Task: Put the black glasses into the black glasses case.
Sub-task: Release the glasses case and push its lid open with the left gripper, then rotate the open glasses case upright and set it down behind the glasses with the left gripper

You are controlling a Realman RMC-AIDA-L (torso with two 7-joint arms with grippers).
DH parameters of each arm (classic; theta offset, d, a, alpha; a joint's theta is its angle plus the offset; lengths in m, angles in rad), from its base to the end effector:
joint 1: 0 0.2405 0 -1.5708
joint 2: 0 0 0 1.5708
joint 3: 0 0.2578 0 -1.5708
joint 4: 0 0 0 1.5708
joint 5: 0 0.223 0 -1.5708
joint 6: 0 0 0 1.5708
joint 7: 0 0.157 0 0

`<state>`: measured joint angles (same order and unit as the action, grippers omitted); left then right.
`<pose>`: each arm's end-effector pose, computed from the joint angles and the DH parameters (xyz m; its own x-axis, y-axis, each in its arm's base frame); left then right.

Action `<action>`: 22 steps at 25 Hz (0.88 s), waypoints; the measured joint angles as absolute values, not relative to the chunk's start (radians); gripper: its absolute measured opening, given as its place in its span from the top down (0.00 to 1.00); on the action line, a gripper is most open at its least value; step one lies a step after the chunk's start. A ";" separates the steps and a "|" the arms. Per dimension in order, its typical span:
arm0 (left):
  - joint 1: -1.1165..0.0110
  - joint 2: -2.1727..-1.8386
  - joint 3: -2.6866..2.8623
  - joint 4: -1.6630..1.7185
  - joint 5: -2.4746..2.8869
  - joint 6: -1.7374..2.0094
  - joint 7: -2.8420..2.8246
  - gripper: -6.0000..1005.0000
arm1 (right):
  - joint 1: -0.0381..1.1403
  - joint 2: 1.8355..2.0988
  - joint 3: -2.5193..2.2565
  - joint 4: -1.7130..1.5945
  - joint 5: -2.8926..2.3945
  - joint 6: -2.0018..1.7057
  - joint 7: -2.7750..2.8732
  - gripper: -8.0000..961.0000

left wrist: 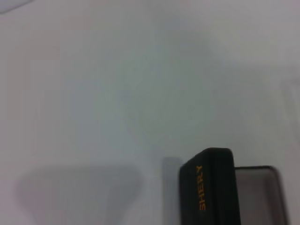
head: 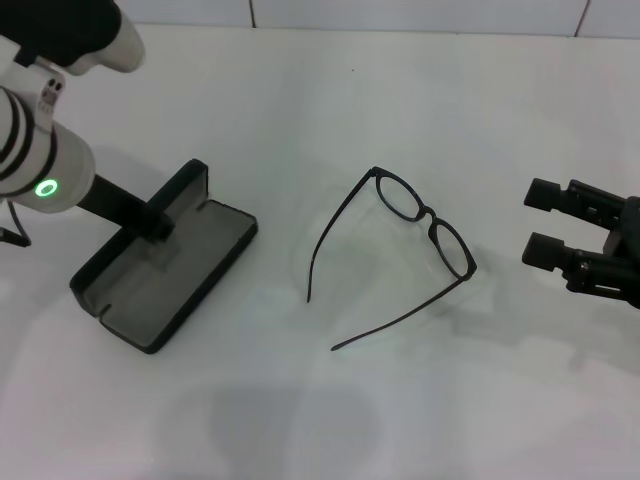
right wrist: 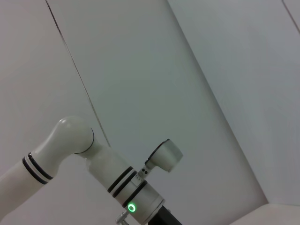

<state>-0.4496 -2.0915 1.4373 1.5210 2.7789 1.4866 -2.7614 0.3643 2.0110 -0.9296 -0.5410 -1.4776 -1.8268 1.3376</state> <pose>-0.2120 0.3621 0.0124 0.6307 0.7710 -0.0878 0.5585 -0.5295 -0.6385 0.2590 0.2869 0.0148 0.5358 -0.3099 -0.7854 -0.4195 -0.9050 0.0709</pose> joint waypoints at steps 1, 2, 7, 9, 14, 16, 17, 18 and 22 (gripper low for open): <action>-0.450 -2.091 1.441 1.521 2.779 1.486 -2.762 0.62 | 0.364 2.011 -0.930 -0.541 -1.477 -1.827 1.338 0.13; -0.450 -2.091 1.444 1.521 2.779 1.486 -2.762 0.64 | 0.363 2.011 -0.930 -0.540 -1.477 -1.827 1.338 0.13; -0.452 -2.091 1.448 1.529 2.780 1.486 -2.754 0.72 | 0.364 2.011 -0.930 -0.530 -1.475 -1.827 1.337 0.13; -0.450 -2.091 1.448 1.547 2.780 1.486 -2.751 0.75 | 0.364 2.011 -0.930 -0.530 -1.474 -1.827 1.334 0.13; -0.446 -2.091 1.454 1.620 2.781 1.459 -2.719 0.81 | 0.363 2.011 -0.931 -0.530 -1.475 -1.840 1.316 0.13; -0.446 -2.091 1.476 1.644 2.780 1.411 -2.673 0.81 | 0.364 2.011 -0.936 -0.529 -1.480 -1.865 1.299 0.14; -0.446 -2.091 1.497 1.650 2.779 1.369 -2.633 0.81 | 0.365 2.011 -0.940 -0.529 -1.482 -1.881 1.289 0.14; -0.446 -2.091 1.514 1.653 2.777 1.342 -2.606 0.81 | 0.365 2.011 -0.944 -0.529 -1.484 -1.898 1.280 0.14; -0.452 -2.091 1.638 1.621 2.815 1.135 -2.512 0.81 | 0.367 2.012 -0.947 -0.525 -1.505 -1.964 1.247 0.14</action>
